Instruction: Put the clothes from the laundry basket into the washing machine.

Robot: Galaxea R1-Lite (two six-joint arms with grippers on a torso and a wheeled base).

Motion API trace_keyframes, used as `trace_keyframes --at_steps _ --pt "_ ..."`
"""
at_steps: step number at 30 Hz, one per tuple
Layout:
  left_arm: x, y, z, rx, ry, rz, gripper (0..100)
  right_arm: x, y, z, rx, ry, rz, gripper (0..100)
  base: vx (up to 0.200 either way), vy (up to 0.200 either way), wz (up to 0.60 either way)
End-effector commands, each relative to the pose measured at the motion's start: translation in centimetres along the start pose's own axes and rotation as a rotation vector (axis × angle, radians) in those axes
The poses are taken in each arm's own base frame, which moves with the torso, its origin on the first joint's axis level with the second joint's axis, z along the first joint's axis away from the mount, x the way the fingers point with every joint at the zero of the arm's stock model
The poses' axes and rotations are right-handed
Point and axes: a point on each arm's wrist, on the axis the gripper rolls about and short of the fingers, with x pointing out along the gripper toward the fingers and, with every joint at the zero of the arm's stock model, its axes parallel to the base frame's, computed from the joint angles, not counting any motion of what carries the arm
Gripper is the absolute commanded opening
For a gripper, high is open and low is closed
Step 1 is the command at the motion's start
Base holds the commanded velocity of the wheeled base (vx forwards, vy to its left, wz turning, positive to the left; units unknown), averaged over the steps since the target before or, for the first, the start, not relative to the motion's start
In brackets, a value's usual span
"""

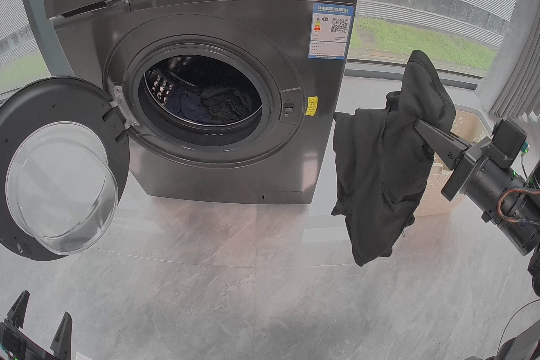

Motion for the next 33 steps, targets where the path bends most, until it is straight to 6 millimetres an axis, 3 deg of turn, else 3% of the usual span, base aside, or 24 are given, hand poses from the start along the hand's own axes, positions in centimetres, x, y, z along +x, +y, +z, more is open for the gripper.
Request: trace_keyframes --at_steps 1,6,23,33 --pt "0.0 0.0 -0.5 0.0 0.004 0.0 100 -0.1 0.0 -0.3 0.001 0.013 0.004 0 0.0 0.2 0.0" --pt "0.0 0.0 -0.5 0.0 0.004 0.002 100 0.0 0.2 -0.1 0.002 0.003 0.009 0 0.0 0.2 0.0" --pt "0.0 0.0 -0.5 0.006 0.002 0.005 100 0.0 0.3 -0.5 0.003 0.019 0.014 0 0.0 0.024 0.0" --pt "0.0 0.0 -0.5 0.017 0.002 0.006 100 0.9 1.6 -1.5 0.017 0.055 0.069 0 0.0 0.02 0.0"
